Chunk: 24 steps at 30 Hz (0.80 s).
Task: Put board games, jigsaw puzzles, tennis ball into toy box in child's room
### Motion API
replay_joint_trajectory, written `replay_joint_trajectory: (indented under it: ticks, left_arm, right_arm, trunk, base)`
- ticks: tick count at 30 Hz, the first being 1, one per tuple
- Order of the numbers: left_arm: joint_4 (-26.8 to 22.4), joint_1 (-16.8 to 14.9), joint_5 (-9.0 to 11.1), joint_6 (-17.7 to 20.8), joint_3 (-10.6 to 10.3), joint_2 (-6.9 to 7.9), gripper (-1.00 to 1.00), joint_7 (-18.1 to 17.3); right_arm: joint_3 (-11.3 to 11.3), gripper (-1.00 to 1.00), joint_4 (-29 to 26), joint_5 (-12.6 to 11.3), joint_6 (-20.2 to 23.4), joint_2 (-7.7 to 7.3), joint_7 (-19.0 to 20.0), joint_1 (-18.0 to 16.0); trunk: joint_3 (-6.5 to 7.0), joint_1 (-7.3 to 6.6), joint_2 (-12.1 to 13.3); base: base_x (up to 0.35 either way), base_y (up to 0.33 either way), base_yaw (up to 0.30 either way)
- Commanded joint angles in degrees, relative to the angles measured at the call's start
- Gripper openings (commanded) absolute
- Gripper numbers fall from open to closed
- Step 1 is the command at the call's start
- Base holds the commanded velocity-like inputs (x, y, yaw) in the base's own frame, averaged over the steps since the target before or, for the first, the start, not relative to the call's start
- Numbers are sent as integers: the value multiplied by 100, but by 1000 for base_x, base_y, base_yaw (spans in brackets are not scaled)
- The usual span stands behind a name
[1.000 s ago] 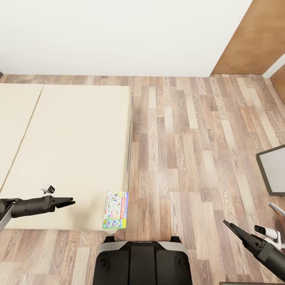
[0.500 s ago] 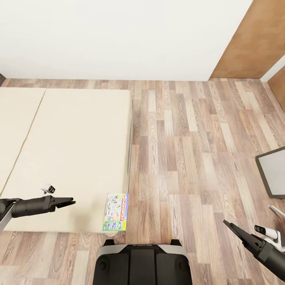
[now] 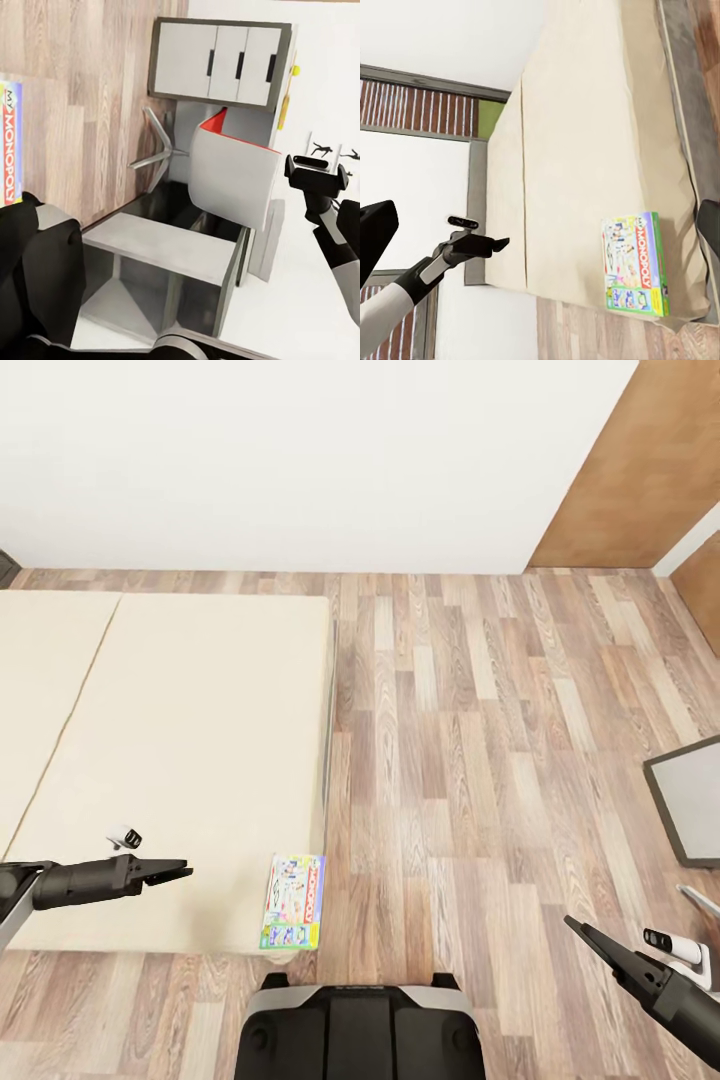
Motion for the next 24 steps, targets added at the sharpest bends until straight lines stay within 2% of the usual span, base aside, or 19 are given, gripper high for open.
replay_joint_trajectory:
  ticks: [1,24]
  left_arm:
    - [3,-5,24,61,-28,6,100,-17]
    - [3,-5,17,52,-47,-5,100,-17]
  right_arm:
    - [0,100,-4,-33,42,-2,-8,3]
    - [-2,100,-4,-33,41,-4,-5,3]
  trunk:
    - [3,4,-9]
    - [216,4,-9]
  base:
    - [0,0,0]
    - [0,0,0]
